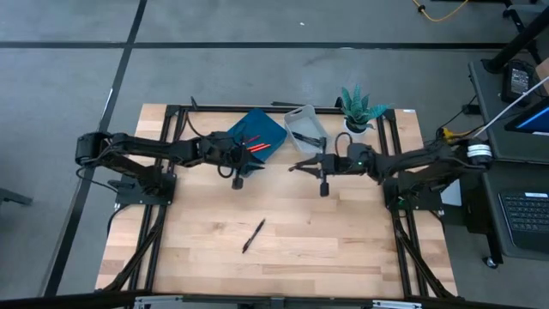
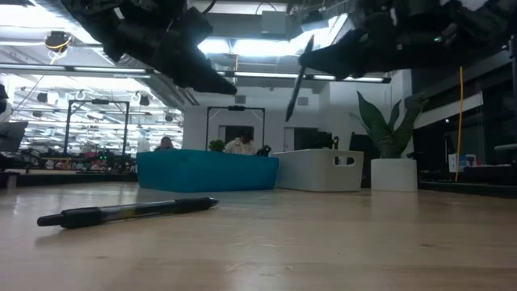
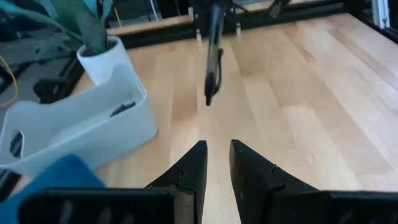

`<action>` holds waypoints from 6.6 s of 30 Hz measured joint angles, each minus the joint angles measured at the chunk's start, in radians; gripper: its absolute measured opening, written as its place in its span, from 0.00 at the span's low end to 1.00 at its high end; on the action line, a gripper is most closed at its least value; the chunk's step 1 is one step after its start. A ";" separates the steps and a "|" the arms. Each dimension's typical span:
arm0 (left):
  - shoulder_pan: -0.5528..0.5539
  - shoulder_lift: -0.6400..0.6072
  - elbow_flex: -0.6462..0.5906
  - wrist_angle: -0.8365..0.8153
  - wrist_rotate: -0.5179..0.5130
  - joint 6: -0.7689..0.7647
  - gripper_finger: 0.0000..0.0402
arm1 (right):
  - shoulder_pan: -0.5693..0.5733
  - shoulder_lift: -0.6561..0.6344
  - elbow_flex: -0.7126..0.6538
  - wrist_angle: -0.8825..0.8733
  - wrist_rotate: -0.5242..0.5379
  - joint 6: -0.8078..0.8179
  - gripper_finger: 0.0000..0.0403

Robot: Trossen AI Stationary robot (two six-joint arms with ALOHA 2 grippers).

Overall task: Sort pens & pencils
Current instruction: Put the black pen into the gray bin

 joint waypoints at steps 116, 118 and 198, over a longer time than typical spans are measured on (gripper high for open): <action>-0.001 0.001 0.002 -0.058 0.001 0.030 0.15 | -0.563 0.467 0.741 -1.304 -0.162 -0.017 0.42; -0.001 0.001 0.002 -0.058 0.001 0.030 0.15 | -0.563 0.467 0.741 -1.304 -0.162 -0.015 0.42; -0.898 0.253 -0.126 0.562 -0.911 -0.466 0.03 | 0.404 -0.531 -0.161 -0.371 0.199 0.248 0.28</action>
